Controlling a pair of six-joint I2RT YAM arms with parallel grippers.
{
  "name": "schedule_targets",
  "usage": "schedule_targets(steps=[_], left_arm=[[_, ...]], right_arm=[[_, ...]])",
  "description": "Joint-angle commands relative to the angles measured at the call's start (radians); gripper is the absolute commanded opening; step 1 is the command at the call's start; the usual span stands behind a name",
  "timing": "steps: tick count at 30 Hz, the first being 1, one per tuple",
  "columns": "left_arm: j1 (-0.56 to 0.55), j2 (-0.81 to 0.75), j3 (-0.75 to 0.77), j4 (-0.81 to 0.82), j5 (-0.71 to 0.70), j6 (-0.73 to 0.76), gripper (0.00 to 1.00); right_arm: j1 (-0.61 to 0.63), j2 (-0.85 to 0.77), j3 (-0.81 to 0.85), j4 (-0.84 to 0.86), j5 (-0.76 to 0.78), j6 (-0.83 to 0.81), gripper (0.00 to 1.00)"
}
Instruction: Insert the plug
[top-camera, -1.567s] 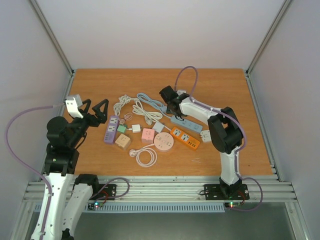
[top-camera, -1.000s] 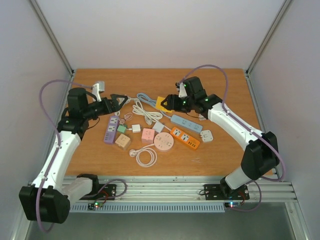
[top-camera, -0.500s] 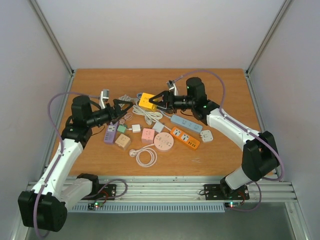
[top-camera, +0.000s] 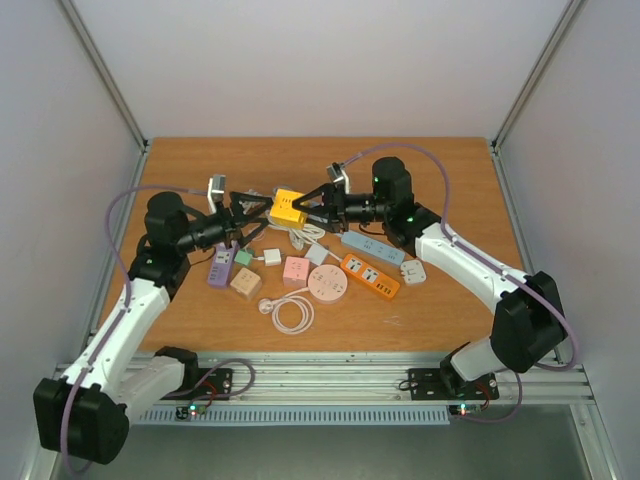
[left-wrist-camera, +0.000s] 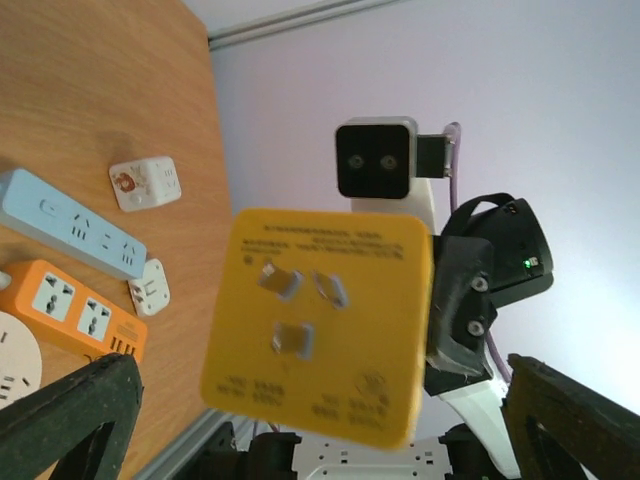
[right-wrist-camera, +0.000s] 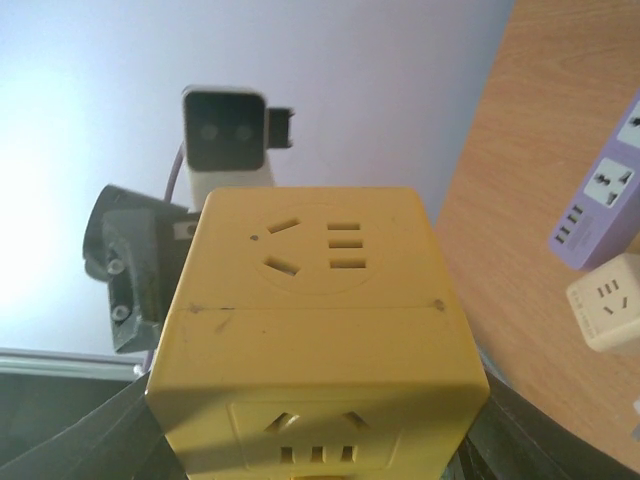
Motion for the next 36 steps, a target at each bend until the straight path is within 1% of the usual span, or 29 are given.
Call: schedule_targets(steps=[1, 4, 8, 9, 11, 13, 14, 15, 16, 19, 24, 28, 30, 32, 36], left_arm=[[-0.029, 0.056, 0.021, 0.077, 0.027, -0.046, 0.96], [-0.030, 0.090, 0.039, 0.088, 0.060, -0.051, 0.89], [-0.031, 0.101, 0.037, 0.133, 0.096, -0.079, 0.73], [-0.033, 0.101, 0.028, 0.161, 0.102, -0.086, 0.68], [-0.033, 0.093, -0.003, 0.229, 0.103, -0.115, 0.60], [-0.036, 0.092, -0.023, 0.269, 0.104, -0.148, 0.57], [-0.037, 0.094, -0.029, 0.285, 0.106, -0.158, 0.58], [-0.038, 0.096, -0.036, 0.298, 0.107, -0.170, 0.63], [-0.036, 0.098, -0.042, 0.312, 0.109, -0.178, 0.70], [-0.037, 0.103, -0.053, 0.352, 0.128, -0.203, 0.80], [-0.038, 0.104, -0.062, 0.394, 0.151, -0.226, 0.82], [-0.038, 0.116, -0.060, 0.401, 0.165, -0.226, 0.83], [-0.036, 0.124, -0.062, 0.397, 0.166, -0.225, 0.85], [-0.038, 0.133, -0.060, 0.372, 0.167, -0.216, 0.85], [-0.038, 0.130, -0.049, 0.231, 0.122, -0.127, 0.83]], right_arm=[[0.015, -0.035, 0.035, 0.004, -0.078, 0.018, 0.50], [0.024, -0.043, 0.032, 0.007, -0.106, 0.016, 0.51], [0.027, -0.051, 0.033, -0.018, -0.109, 0.003, 0.52], [0.026, -0.051, 0.033, -0.022, -0.103, 0.005, 0.52], [0.032, -0.049, 0.046, -0.060, -0.092, -0.010, 0.53], [0.040, -0.048, 0.053, -0.078, -0.080, -0.015, 0.53], [0.043, -0.046, 0.053, -0.074, -0.076, -0.013, 0.54], [0.045, -0.043, 0.053, -0.067, -0.075, -0.006, 0.54], [0.045, -0.041, 0.054, -0.058, -0.074, 0.001, 0.54], [0.047, -0.034, 0.046, -0.018, -0.069, 0.038, 0.54], [0.048, -0.033, 0.042, 0.022, -0.068, 0.071, 0.55], [0.050, -0.024, 0.048, 0.037, -0.076, 0.088, 0.57], [0.053, -0.020, 0.048, 0.050, -0.079, 0.098, 0.58], [0.052, -0.020, 0.050, 0.056, -0.082, 0.102, 0.58], [0.052, -0.032, 0.048, 0.034, -0.070, 0.079, 0.57]])
